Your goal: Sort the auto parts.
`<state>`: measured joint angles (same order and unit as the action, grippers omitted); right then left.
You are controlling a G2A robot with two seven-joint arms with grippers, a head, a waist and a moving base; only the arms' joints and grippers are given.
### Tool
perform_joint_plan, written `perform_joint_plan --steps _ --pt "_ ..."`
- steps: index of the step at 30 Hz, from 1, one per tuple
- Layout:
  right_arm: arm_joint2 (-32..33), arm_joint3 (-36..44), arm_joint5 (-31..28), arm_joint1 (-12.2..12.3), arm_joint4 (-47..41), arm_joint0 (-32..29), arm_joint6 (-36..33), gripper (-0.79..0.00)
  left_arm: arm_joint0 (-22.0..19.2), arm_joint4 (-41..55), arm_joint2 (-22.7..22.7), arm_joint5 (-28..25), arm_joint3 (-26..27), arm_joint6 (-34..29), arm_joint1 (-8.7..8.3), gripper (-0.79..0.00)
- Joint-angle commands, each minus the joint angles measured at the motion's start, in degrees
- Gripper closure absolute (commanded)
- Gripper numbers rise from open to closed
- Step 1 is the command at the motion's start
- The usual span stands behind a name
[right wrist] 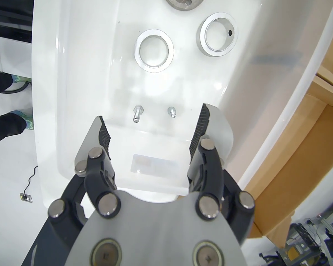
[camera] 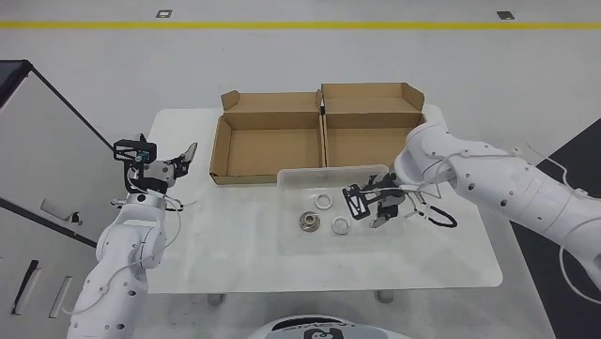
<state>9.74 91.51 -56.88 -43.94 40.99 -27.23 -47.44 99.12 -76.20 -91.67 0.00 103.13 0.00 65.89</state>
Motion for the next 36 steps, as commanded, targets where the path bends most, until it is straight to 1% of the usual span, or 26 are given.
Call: perform_joint_plan --steps 1,3,7,11,13,17,20,22,26,30,34,36 --pt "0.0 0.03 0.46 0.05 -0.24 -0.22 -0.46 -0.6 0.0 0.0 0.0 0.0 0.0 0.0 0.0 -0.785" --pt "0.0 0.17 0.77 0.12 -0.46 -0.48 -0.77 -0.61 0.0 0.0 0.0 0.0 0.0 0.0 0.0 -0.785" --pt "0.0 0.56 1.31 0.27 -0.46 -1.25 -1.31 -0.576 0.0 0.0 0.0 0.0 0.0 0.0 0.0 -0.785" --pt "0.0 0.74 1.92 0.49 -0.66 -1.75 -1.92 -0.57 0.0 0.0 0.0 0.0 0.0 0.0 0.0 -0.785" --pt "0.0 0.89 2.24 0.59 -0.62 -2.01 -2.24 -0.52 0.0 0.0 0.0 0.0 0.0 0.0 0.0 -0.785" --pt "0.0 1.05 2.91 0.76 -1.23 -2.1 -2.91 -0.545 0.0 0.0 0.0 0.0 0.0 0.0 0.0 -0.785" --pt "0.0 1.36 3.46 0.9 -1.78 -2.04 -3.47 -0.548 0.0 0.0 0.0 0.0 0.0 0.0 0.0 -0.785" --pt "0.0 1.53 3.82 1.01 -2.1 -2.08 -3.83 -0.566 0.0 0.0 0.0 0.0 0.0 0.0 0.0 -0.785" --pt "0.0 1.88 4.51 1.29 -2.71 -2.52 -4.52 -0.526 0.0 0.0 0.0 0.0 0.0 0.0 0.0 -0.785" --pt "0.0 2.08 5.06 1.57 -3.33 -2.81 -5.06 -0.434 0.0 0.0 0.0 0.0 0.0 0.0 0.0 -0.785" --pt "0.0 2.41 5.95 1.81 -3.93 -2.85 -5.95 -0.397 0.0 0.0 0.0 0.0 0.0 0.0 0.0 -0.785" --pt "0.0 2.53 6.44 1.93 -4.26 -2.99 -6.45 -0.391 0.0 0.0 0.0 0.0 0.0 0.0 0.0 -0.785"
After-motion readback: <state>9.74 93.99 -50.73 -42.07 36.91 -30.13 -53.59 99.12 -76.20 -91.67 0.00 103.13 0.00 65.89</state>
